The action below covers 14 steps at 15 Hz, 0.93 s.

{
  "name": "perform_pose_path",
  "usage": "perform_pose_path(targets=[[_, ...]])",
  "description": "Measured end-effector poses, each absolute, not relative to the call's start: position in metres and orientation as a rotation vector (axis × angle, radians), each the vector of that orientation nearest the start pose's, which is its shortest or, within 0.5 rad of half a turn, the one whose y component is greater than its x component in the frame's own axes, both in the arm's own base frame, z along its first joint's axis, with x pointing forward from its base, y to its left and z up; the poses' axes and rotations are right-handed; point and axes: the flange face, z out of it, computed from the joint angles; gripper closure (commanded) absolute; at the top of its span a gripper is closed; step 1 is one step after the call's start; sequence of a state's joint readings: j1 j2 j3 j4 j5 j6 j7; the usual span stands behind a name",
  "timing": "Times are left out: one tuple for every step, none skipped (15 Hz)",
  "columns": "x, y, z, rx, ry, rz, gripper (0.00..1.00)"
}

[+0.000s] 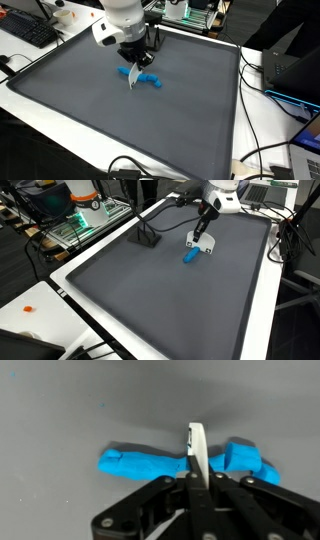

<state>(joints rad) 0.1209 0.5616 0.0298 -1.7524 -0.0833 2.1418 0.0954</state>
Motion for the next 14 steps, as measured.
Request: perform_pose_path(targets=[[0.638, 0.091, 0.237, -3.192, -0.157, 0.264, 0.99], [0.638, 0.090, 0.237, -3.189, -0.148, 0.265, 0.99], [0.638, 0.089, 0.237, -3.182, -0.136, 0.267, 0.99], [0.638, 0.088, 0.237, -3.175, -0.123, 0.269, 0.99], [0.637, 0.087, 0.237, -3.168, -0.111, 0.272, 0.99], [0.636, 0.086, 0.237, -3.160, -0.098, 0.276, 0.99], [0.635, 0.085, 0.237, -3.151, -0.086, 0.282, 0.99], [0.633, 0.085, 0.237, -3.142, -0.075, 0.289, 0.99], [0.631, 0.085, 0.237, -3.135, -0.066, 0.297, 0.99], [0.629, 0.085, 0.236, -3.130, -0.060, 0.306, 0.99], [0.628, 0.085, 0.236, -3.126, -0.056, 0.314, 0.99], [0.626, 0.085, 0.236, -3.123, -0.053, 0.322, 0.99], [0.625, 0.085, 0.236, -3.121, -0.051, 0.333, 0.99], [0.623, 0.085, 0.237, -3.121, -0.051, 0.341, 0.99]])
